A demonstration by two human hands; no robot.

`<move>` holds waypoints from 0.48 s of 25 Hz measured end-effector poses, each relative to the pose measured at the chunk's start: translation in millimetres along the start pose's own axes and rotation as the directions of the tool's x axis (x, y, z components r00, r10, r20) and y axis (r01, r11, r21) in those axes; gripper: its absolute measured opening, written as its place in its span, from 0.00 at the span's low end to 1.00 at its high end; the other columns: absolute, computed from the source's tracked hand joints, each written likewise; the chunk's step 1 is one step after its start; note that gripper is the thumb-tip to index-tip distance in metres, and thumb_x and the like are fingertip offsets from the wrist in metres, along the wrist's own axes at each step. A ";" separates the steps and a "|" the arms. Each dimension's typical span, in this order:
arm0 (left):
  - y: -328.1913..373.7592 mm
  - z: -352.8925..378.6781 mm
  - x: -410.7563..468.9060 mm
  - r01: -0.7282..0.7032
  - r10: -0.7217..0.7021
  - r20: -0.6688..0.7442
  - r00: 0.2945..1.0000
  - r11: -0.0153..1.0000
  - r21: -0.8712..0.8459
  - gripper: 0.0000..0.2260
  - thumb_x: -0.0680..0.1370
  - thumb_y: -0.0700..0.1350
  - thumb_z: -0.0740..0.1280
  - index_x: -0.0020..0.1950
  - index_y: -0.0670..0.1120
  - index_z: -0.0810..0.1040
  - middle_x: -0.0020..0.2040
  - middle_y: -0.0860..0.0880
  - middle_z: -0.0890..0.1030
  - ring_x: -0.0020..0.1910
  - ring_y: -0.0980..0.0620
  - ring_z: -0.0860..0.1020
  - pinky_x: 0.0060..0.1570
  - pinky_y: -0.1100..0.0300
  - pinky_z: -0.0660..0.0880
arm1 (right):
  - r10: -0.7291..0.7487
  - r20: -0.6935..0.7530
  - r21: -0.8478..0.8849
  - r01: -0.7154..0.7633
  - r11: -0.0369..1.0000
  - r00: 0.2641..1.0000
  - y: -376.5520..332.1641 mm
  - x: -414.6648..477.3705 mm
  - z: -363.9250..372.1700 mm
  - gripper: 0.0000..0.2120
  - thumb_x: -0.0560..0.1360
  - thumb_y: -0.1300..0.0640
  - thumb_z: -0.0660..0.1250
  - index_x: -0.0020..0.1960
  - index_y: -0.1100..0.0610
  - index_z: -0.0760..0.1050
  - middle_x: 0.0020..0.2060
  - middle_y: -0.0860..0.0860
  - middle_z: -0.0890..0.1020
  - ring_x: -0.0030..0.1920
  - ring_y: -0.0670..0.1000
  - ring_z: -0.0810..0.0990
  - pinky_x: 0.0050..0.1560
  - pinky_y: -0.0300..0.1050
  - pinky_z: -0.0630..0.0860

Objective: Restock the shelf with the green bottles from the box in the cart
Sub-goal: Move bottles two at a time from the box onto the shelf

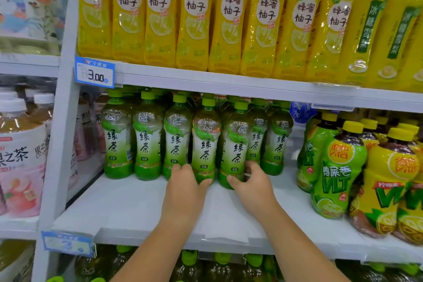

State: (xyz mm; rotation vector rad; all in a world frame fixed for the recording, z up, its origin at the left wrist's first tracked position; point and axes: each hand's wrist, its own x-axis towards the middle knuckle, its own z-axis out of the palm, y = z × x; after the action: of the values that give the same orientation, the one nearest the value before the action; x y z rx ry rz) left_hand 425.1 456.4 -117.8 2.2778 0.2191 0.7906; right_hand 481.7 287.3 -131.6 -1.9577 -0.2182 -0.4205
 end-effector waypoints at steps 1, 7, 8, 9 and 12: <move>-1.5 -0.4 0.1 -0.003 0.003 -0.004 1.000 1.000 -0.002 0.15 0.74 0.52 0.75 0.50 0.43 0.77 0.46 0.48 0.74 0.42 0.48 0.73 0.42 0.58 0.69 | -0.006 0.003 0.003 0.006 1.000 1.000 1.2 0.1 0.0 0.19 0.71 0.55 0.77 0.58 0.47 0.74 0.46 0.37 0.80 0.45 0.32 0.77 0.42 0.26 0.70; -2.0 -1.4 5.8 0.032 -0.032 0.012 0.999 0.999 0.001 0.13 0.73 0.50 0.77 0.40 0.44 0.77 0.37 0.47 0.79 0.36 0.48 0.74 0.34 0.57 0.64 | 0.005 0.015 0.057 -0.006 0.998 1.000 -1.1 -0.5 2.7 0.16 0.71 0.55 0.78 0.57 0.52 0.81 0.47 0.43 0.85 0.48 0.39 0.82 0.49 0.37 0.78; -1.5 -1.4 5.7 0.036 -0.037 0.016 0.999 0.999 0.003 0.13 0.73 0.50 0.77 0.40 0.44 0.77 0.37 0.47 0.79 0.36 0.48 0.75 0.34 0.57 0.64 | 0.015 0.020 0.056 -0.016 0.998 1.000 -1.7 -0.2 2.8 0.16 0.71 0.54 0.78 0.57 0.53 0.82 0.47 0.43 0.86 0.47 0.41 0.83 0.50 0.40 0.79; -1.1 -1.6 5.8 0.046 -0.046 0.020 0.999 0.999 0.004 0.14 0.73 0.51 0.77 0.39 0.44 0.77 0.36 0.47 0.79 0.36 0.48 0.75 0.33 0.57 0.65 | 0.021 0.022 0.052 -0.022 0.998 1.000 -2.1 0.1 3.3 0.15 0.71 0.54 0.78 0.57 0.53 0.83 0.47 0.44 0.86 0.48 0.42 0.83 0.52 0.43 0.80; 0.9 -3.3 6.0 0.082 -0.083 0.033 0.996 0.996 0.030 0.18 0.73 0.52 0.76 0.33 0.45 0.71 0.31 0.49 0.74 0.31 0.49 0.71 0.30 0.57 0.62 | 0.021 0.025 0.038 -0.022 0.999 0.999 -4.8 -3.3 3.2 0.15 0.72 0.53 0.77 0.58 0.53 0.83 0.48 0.44 0.86 0.49 0.43 0.83 0.54 0.44 0.79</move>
State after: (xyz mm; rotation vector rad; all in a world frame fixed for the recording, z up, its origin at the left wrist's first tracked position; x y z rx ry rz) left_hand 427.8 459.8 -112.5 2.2920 0.3081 0.7091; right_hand 477.7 292.3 -129.9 -1.9271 -0.2191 -0.3757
